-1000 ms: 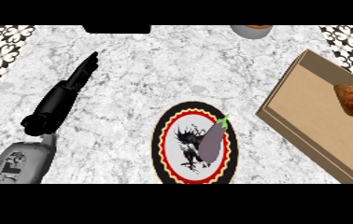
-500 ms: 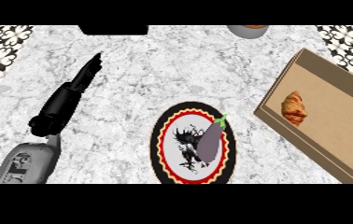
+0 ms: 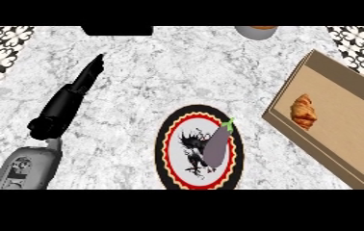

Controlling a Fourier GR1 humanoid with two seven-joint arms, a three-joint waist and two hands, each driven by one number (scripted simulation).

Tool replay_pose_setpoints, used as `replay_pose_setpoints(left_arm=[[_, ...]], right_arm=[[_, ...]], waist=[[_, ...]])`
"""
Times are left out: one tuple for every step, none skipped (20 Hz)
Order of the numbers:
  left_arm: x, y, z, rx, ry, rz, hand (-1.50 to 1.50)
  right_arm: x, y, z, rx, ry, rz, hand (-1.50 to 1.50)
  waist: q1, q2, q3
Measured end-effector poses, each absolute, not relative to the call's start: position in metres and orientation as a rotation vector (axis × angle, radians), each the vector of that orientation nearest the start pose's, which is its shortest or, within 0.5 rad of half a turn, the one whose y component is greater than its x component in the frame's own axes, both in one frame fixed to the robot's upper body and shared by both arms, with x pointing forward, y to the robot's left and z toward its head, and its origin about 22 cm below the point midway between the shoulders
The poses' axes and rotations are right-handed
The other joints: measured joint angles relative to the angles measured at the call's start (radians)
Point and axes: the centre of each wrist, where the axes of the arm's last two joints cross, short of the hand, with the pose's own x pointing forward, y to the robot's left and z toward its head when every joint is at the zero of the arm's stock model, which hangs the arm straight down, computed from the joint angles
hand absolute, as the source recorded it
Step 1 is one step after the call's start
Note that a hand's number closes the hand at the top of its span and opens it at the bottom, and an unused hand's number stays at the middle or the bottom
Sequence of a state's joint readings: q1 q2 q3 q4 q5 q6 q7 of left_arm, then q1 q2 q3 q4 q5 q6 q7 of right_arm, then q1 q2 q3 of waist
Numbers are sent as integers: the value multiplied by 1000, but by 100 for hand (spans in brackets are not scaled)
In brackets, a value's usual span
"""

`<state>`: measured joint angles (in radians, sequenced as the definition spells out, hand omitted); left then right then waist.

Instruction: Pick the croissant from the plate and place it in the cardboard box

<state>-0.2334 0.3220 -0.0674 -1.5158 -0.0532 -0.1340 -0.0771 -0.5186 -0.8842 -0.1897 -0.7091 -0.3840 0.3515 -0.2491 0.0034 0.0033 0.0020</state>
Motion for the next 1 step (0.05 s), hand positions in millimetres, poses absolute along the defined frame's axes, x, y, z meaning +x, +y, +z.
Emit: replay_pose_setpoints(left_arm=[[294,267,64,98,-1752,-529,0]], right_arm=[[307,-521,139,-317,-1668,68,-150]], waist=[[4,1,0]])
